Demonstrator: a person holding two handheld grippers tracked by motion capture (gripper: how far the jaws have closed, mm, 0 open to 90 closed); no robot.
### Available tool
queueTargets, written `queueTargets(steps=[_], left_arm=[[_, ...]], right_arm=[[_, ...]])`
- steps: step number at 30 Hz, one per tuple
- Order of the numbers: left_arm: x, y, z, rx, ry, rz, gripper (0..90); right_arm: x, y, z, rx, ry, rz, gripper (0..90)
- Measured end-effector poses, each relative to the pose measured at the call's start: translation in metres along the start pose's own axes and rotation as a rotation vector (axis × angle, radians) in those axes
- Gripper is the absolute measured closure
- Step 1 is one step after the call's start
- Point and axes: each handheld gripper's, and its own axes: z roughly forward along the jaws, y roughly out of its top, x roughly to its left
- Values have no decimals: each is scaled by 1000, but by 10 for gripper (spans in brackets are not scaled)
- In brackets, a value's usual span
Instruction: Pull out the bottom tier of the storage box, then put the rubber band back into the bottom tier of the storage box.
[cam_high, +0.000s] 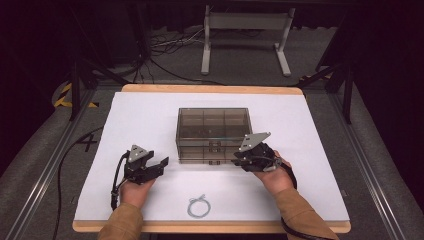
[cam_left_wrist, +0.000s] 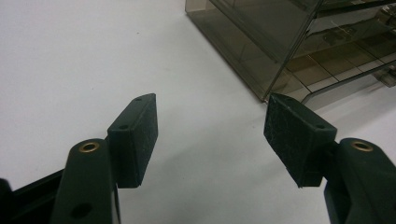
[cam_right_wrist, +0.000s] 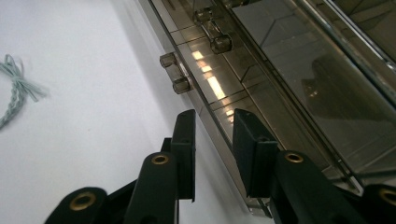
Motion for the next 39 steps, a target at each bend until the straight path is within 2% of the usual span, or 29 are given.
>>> queueTargets(steps=[12,39], left_arm=[[0,0,0,-1,-1,0,359],[0,0,0,-2,-2,-1,359]], right_arm=[[-1,7,8,38,9,-29,702],[-3,7,26,110,2,-69,695]])
